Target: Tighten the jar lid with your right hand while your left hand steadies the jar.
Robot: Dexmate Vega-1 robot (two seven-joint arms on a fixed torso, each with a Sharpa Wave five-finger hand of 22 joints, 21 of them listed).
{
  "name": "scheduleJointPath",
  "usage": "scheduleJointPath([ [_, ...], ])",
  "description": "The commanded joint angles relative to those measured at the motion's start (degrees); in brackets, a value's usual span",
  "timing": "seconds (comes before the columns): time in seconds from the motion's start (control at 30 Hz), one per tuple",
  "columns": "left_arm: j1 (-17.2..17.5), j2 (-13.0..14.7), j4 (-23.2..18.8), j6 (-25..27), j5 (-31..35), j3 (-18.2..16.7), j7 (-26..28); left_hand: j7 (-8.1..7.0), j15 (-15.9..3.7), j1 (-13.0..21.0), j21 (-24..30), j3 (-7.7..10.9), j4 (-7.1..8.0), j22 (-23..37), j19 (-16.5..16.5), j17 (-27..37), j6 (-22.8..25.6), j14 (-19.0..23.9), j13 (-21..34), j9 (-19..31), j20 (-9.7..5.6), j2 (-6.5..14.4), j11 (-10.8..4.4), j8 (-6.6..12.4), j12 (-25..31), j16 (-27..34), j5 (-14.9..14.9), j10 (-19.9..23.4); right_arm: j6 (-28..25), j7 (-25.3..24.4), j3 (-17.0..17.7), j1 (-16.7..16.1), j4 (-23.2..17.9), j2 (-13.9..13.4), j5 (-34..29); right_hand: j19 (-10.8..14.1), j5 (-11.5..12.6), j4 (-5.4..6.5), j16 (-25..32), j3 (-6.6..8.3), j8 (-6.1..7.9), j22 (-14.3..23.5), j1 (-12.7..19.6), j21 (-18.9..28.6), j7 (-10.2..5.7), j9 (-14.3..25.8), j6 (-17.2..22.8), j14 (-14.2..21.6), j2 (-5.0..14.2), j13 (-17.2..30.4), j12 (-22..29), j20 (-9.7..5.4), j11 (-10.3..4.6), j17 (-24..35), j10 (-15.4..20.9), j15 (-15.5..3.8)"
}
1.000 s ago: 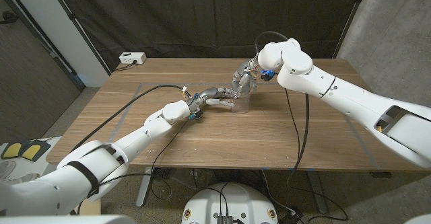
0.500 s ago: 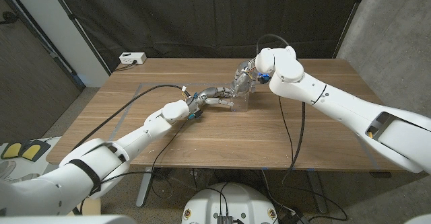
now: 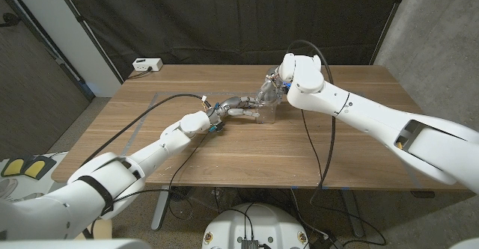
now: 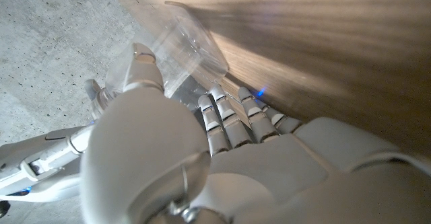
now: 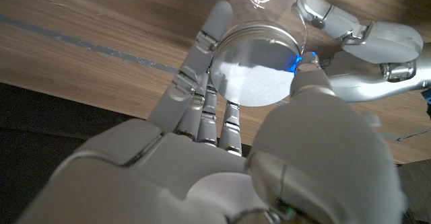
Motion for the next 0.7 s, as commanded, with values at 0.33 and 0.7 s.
scheduleJointPath([
  [0.33,0.75,0.61,-2.28,1.07,0.33,0.01,0.65,2.12,-5.24,7.32,-0.12,0.26,0.22,0.15,0.34,0.07,5.06,-0.88,0.38,0.41,3.78,7.47,0.2,0.29,0.06,-0.21,0.23,0.07,-15.31,-18.05,4.31,-0.88,1.44,3.11,18.56,7.34,-1.17,-0.51,-0.24,5.27,-0.15,0.22,-0.74,2.23,8.48,1.08,3.42,20.31,8.11,-1.0,1.84,-3.06,2.98,-0.88,10.65,-6.89],
  [0.7,1.47,1.35,-4.5,2.23,0.73,-0.07,1.27,2.14,-5.29,7.42,-0.14,0.22,0.18,0.17,0.21,0.01,5.06,-1.29,0.46,0.42,3.74,7.52,0.21,0.21,-0.07,-0.36,0.22,-0.04,-15.31,-7.61,11.2,-6.18,6.33,8.27,5.43,8.12,-1.46,1.84,-5.4,4.88,2.16,0.0,-5.57,9.34,9.25,2.12,12.97,30.01,7.07,-2.76,-3.16,-1.25,2.81,-2.98,26.35,-3.55],
])
